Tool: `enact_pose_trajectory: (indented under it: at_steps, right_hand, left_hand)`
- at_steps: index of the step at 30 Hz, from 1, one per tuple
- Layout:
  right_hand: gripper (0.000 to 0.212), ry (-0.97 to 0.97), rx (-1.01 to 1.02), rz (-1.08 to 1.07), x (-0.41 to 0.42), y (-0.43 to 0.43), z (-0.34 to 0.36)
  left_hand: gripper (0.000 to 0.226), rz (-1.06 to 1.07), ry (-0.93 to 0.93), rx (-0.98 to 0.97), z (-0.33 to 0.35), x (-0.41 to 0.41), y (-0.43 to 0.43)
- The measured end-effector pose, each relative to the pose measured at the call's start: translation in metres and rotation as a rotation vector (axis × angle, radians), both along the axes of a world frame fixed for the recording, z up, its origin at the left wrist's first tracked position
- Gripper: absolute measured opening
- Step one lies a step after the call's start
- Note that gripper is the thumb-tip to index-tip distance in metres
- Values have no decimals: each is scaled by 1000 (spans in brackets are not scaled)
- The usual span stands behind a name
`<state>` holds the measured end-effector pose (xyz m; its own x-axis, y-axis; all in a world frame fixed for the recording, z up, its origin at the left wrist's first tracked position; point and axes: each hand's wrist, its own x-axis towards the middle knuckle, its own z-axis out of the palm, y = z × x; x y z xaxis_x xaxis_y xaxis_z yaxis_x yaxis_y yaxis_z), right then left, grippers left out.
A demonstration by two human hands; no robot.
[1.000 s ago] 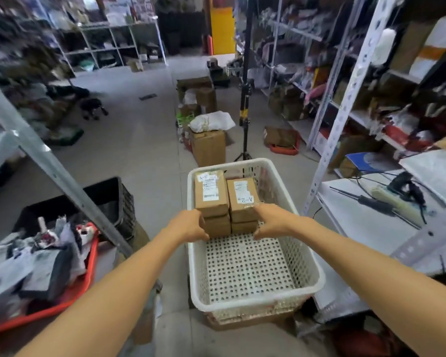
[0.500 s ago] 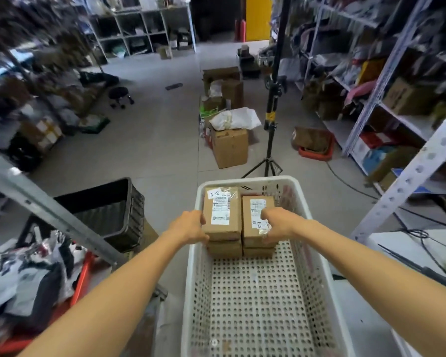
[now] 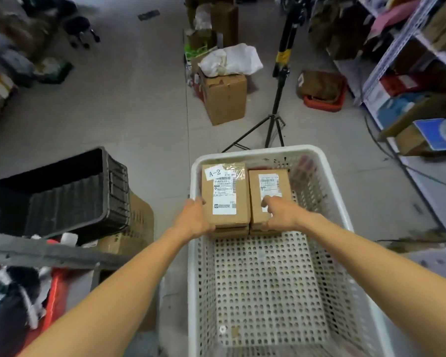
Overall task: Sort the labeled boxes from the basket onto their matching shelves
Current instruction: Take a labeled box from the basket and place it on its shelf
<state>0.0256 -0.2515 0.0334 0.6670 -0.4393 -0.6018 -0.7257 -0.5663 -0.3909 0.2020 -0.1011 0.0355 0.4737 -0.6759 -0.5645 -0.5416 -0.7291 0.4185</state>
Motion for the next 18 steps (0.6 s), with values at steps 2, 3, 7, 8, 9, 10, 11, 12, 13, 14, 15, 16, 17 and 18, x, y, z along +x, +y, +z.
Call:
enact_pose_trajectory:
  at_steps: [2, 3, 7, 8, 9, 10, 11, 12, 13, 14, 15, 16, 17, 18]
  right_hand:
    - [73, 5, 27, -74, 10, -4, -19]
    - [74, 1, 42, -114, 15, -6, -28]
    - [80, -56, 101, -320, 33, -10, -66]
    - [82, -69, 125, -363, 37, -9, -76]
    - [81, -81, 151, -396, 42, -9, -84]
    - [79, -96, 183, -430, 46, -9, -93]
    - [77, -119, 226, -478, 50, -7, -100]
    - [78, -152, 278, -541, 55, -5, -107]
    - [82, -188, 330, -608, 59, -2, -112]
    - [87, -226, 372, -669, 63, 0, -117]
    - [94, -268, 403, -711, 66, 2, -121]
    - [100, -311, 427, -738, 69, 4, -124]
    - [104, -346, 444, -761, 72, 6, -126]
    - [107, -364, 457, -781, 74, 8, -127]
  left_hand:
    - [81, 1, 6, -17, -22, 11, -8]
    - [81, 7, 12, -45, -32, 16, -12]
    - [86, 18, 51, -132, -70, 31, -26]
    - [90, 21, 50, -117, -79, 32, -30]
    - [97, 16, 47, -93, -86, 33, -34]
    - [106, 14, 60, -64, -93, 32, -38]
    - [116, 27, 96, -44, -99, 31, -42]
    - [123, 60, 141, -41, -103, 31, -45]
    - [127, 109, 185, -61, -107, 31, -47]
    - [127, 165, 225, -96, -111, 31, -49]
    - [125, 219, 264, -137, -114, 32, -51]
    - [120, 262, 299, -174, -116, 34, -54]
    - [114, 286, 325, -202, -117, 37, -55]
    - [110, 294, 345, -215, -117, 39, -55]
